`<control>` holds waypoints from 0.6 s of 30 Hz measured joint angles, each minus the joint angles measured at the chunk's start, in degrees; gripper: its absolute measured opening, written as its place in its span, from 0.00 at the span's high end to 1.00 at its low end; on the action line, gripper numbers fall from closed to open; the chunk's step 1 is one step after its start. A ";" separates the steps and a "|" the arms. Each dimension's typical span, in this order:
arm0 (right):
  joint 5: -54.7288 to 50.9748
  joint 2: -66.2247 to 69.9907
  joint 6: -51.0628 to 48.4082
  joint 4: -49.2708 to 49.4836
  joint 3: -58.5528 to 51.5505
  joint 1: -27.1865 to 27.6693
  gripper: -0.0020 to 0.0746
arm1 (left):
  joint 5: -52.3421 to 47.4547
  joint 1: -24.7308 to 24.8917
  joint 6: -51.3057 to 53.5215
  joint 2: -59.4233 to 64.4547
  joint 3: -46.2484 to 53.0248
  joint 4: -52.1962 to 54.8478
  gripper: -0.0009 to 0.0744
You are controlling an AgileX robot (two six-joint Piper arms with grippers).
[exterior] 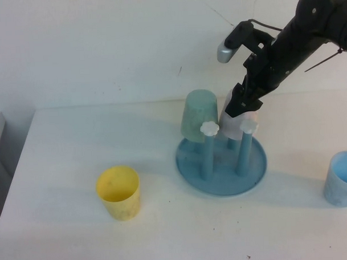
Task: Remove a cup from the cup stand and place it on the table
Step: Pick up the cup from the rack, then hand over the cup
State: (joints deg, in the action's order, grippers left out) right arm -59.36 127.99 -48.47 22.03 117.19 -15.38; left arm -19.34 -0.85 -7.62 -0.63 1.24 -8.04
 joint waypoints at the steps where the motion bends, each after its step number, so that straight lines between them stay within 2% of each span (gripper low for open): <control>1: -0.58 0.00 0.00 -0.13 0.25 0.00 0.24 | 0.00 0.00 0.00 0.00 0.00 0.00 0.99; 8: -9.62 -2.18 4.28 -4.87 6.60 0.00 0.24 | 0.00 0.00 0.00 0.00 0.00 0.00 0.99; 18: -11.26 -15.60 14.28 -6.22 10.32 1.34 0.24 | 0.00 0.00 0.00 0.00 0.00 0.00 0.99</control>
State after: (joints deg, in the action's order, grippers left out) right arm -70.62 112.40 -34.19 15.81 127.51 -14.04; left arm -19.34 -0.85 -7.62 -0.63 1.24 -8.04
